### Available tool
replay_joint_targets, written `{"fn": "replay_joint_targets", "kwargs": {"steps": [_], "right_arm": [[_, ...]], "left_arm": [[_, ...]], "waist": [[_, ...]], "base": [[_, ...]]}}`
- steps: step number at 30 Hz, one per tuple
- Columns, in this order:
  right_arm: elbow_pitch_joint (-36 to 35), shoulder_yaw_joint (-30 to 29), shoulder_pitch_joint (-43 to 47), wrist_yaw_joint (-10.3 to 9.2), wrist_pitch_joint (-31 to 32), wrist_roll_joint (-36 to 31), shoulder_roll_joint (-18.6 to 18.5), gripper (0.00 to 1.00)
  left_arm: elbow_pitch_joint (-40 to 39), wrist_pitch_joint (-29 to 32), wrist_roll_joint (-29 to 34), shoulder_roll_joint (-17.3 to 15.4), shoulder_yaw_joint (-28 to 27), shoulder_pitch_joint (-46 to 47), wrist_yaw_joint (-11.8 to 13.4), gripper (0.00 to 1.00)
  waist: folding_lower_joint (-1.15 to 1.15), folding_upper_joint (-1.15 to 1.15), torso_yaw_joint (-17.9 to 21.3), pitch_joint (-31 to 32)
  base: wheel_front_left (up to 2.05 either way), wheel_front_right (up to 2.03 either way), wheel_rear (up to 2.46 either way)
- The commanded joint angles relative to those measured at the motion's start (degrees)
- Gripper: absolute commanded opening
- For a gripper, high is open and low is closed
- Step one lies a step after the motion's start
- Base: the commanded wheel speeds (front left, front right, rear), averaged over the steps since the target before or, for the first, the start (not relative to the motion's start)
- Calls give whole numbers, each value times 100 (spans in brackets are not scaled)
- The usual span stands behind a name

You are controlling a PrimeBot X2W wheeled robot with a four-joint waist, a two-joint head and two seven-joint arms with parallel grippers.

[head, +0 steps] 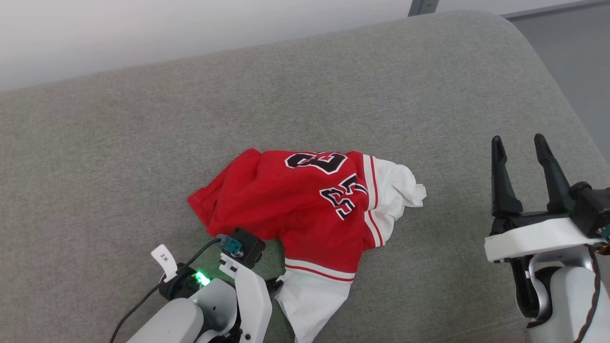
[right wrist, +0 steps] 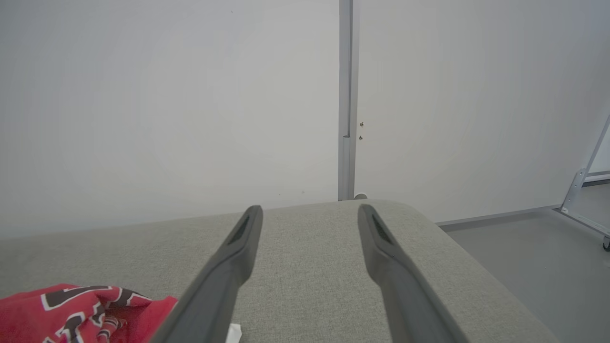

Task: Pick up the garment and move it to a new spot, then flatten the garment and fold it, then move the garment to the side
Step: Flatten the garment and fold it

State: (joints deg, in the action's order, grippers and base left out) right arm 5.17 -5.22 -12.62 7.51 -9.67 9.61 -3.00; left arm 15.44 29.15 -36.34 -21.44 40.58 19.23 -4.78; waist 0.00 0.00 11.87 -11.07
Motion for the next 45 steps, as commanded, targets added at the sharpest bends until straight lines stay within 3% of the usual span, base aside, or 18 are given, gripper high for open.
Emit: {"fn": "replay_joint_targets", "kwargs": {"steps": [1,10,15,16,18,21,24,29,30,31,32,38,45], "right_arm": [[4,-13,-57,-4,-54,6,12,100],[1,-158,-41,-4,-17,-49,10,100],[-19,-151,-10,-4,54,-65,10,100],[-19,-151,-10,-4,54,-65,10,100],[-35,-139,4,-4,106,-93,9,100],[-36,-114,1,-4,142,-56,9,100],[-15,-63,-16,-4,174,-41,9,100],[39,27,15,-4,236,-19,10,100],[53,33,30,-4,235,-4,10,100],[61,47,38,-4,243,-6,8,100],[63,61,49,-4,255,-22,10,100],[20,37,120,-4,281,-16,9,100],[-71,27,118,-4,346,19,9,100]], "left_arm": [[119,54,-54,-32,53,-31,-20,0],[-167,70,-176,-714,-456,122,140,0],[-435,266,-246,-1463,-892,201,272,0],[-435,266,-246,-1463,-892,201,272,0],[-432,427,-121,-1961,-1071,289,360,0],[-268,516,-60,-2261,-1221,397,429,0],[50,557,-66,-2430,-1307,502,420,0],[590,548,-401,-2268,-1402,680,233,0],[689,522,-415,-2244,-1407,732,216,32],[768,517,-454,-2224,-1404,776,171,54],[830,524,-525,-2178,-1434,823,156,100],[838,1107,-896,-2102,-1537,1012,233,100],[282,2228,-1350,-2059,-1515,638,866,100]], "waist": [[0,0,-44,7],[0,0,-373,73],[0,0,-527,105],[0,0,-527,105],[0,0,-606,113],[0,0,-658,111],[0,0,-683,116],[0,0,-718,145],[0,0,-726,156],[0,0,-729,165],[0,0,-735,175],[0,0,-785,219],[0,0,-789,139]], "base": [[0,0,0],[0,0,0],[0,0,0],[0,0,0],[0,0,0],[0,0,0],[0,0,0],[0,0,0],[0,0,0],[0,0,0],[0,0,0],[0,0,0],[0,0,0]]}}
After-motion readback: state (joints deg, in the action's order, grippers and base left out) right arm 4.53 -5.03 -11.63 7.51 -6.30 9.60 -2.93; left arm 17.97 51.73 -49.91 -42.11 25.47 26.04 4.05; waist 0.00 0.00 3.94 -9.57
